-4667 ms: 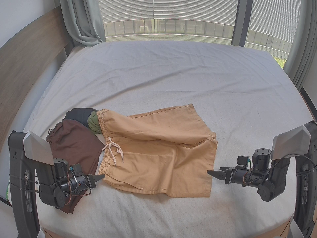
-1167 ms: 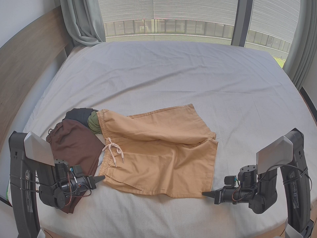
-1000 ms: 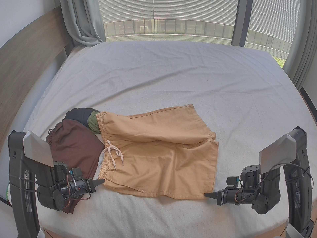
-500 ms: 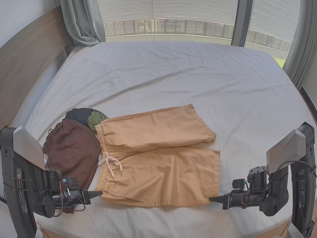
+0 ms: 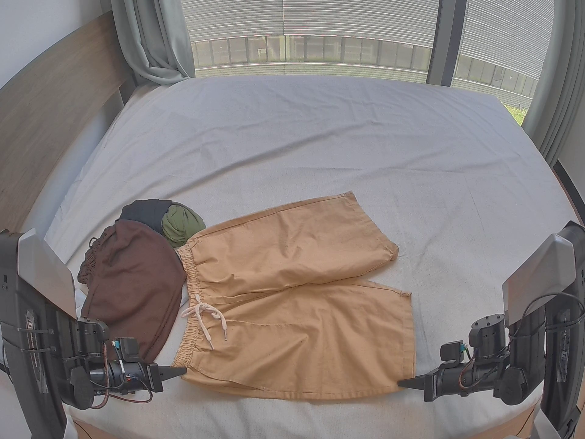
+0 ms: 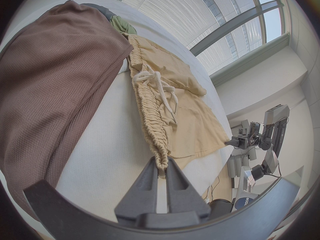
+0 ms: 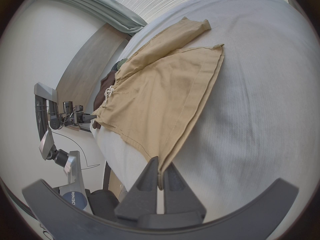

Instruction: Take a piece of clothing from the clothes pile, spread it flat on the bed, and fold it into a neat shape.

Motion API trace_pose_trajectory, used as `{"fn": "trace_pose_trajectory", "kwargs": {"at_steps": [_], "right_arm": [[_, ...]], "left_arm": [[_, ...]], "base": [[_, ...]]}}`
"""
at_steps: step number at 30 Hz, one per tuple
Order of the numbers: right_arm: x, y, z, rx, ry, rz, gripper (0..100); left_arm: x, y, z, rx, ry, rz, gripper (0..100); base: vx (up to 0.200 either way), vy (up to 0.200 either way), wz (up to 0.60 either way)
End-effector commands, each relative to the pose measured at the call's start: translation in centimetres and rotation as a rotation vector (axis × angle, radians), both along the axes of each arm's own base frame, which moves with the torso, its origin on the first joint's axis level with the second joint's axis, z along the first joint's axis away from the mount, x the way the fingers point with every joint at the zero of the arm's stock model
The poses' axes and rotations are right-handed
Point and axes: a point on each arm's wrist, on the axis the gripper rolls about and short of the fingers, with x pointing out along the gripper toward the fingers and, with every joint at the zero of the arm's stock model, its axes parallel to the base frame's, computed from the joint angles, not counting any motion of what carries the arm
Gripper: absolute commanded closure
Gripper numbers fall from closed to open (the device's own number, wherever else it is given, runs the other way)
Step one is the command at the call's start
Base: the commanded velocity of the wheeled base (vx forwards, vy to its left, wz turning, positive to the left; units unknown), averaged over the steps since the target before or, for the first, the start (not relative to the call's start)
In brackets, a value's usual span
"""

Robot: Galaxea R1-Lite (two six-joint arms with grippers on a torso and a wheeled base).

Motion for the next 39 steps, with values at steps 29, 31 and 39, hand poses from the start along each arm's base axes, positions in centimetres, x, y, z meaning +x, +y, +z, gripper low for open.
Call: {"fn": "trace_pose_trajectory", "kwargs": {"at_steps": [29, 31, 39], "right_arm": [[1.7, -0.1, 5.1, 0.132, -0.189, -0.059, 100], [2.2, 0.1, 5.2, 0.140, -0.205, -0.061, 100], [3.8, 0.4, 6.8, 0.179, -0.293, -0.092, 100]], "left_arm": [[2.6, -0.3, 2.0, -0.036, -0.148, -0.012, 100], [3.6, -0.6, 2.3, -0.053, -0.176, -0.010, 100], [5.4, -0.6, 2.8, -0.070, -0.232, 0.003, 100]], "base": [[0.000, 0.000, 0.00], [0.000, 0.000, 0.00], [0.000, 0.000, 0.00]]}}
